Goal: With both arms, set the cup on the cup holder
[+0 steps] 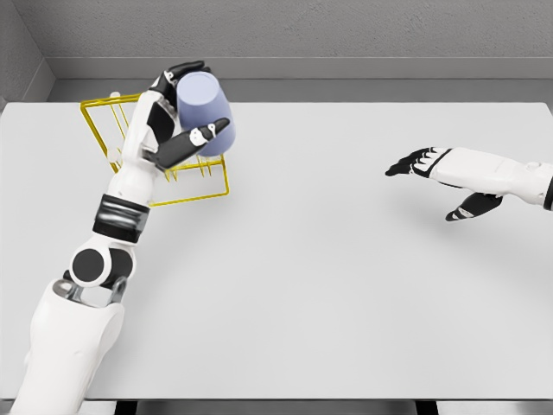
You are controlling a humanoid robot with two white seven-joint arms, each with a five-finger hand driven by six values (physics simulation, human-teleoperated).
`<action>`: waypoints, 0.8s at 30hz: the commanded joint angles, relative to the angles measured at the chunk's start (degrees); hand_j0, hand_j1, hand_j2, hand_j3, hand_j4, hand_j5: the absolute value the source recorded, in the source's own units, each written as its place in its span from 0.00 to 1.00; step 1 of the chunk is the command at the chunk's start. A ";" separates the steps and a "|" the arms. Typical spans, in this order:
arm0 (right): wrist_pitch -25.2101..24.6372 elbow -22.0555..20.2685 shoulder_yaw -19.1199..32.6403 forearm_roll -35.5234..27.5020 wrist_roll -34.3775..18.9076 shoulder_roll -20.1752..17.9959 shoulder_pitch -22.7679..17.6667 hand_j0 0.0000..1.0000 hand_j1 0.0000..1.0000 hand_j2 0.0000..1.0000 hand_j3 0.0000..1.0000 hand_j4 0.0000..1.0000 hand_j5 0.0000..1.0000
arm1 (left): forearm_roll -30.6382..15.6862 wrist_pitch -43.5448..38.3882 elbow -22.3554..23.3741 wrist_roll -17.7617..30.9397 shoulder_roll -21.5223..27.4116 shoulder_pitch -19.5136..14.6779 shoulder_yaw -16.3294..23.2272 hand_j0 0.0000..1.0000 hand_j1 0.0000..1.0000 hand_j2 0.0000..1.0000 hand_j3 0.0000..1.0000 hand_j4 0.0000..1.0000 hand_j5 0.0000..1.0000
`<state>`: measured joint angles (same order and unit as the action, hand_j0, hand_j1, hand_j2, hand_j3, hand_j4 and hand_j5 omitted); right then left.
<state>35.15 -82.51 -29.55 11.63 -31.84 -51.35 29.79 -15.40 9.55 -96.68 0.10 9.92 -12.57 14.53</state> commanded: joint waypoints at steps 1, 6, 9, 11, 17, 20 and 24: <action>-0.15 -0.02 0.02 -0.38 0.03 -0.07 0.00 1.00 1.00 1.00 1.00 1.00 1.00 | -0.06 -0.14 0.62 -0.01 0.01 0.00 -0.11 0.69 0.69 0.69 0.69 0.69 0.69; -0.15 -0.02 0.11 -0.38 0.03 -0.07 0.00 1.00 1.00 1.00 1.00 1.00 1.00 | -0.06 -0.14 0.62 -0.01 -0.08 0.00 -0.11 0.69 0.69 0.69 0.69 0.69 0.69; -0.15 -0.02 0.02 -0.38 0.03 -0.07 0.09 1.00 1.00 1.00 1.00 1.00 1.00 | -0.06 -0.14 0.62 -0.01 0.01 0.00 -0.11 0.69 0.69 0.69 0.69 0.69 0.69; -0.15 -0.10 0.02 -0.38 0.03 -0.07 0.00 1.00 1.00 1.00 1.00 1.00 1.00 | -0.06 -0.14 0.71 -0.01 0.01 0.00 -0.20 0.69 0.69 0.69 0.69 0.69 0.69; -0.15 -0.10 0.02 -0.38 0.03 -0.07 0.09 1.00 1.00 1.00 1.00 1.00 1.00 | 0.11 -0.05 0.62 -0.19 -0.08 0.00 -0.20 1.00 1.00 1.00 1.00 1.00 1.00; -0.15 -0.10 0.02 -0.38 0.03 0.02 0.00 1.00 1.00 1.00 1.00 1.00 1.00 | 0.11 -0.05 0.71 -0.19 -0.08 0.00 -0.29 1.00 1.00 1.00 1.00 1.00 1.00; -0.15 -0.02 0.02 -0.38 0.03 0.02 0.00 1.00 1.00 1.00 1.00 1.00 1.00 | 0.11 -0.05 0.62 -0.19 -0.16 0.00 -0.38 1.00 1.00 1.00 1.00 1.00 1.00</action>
<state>35.15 -82.59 -29.54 11.63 -31.84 -51.27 29.79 -15.27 9.48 -96.03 -0.07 9.78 -12.57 14.19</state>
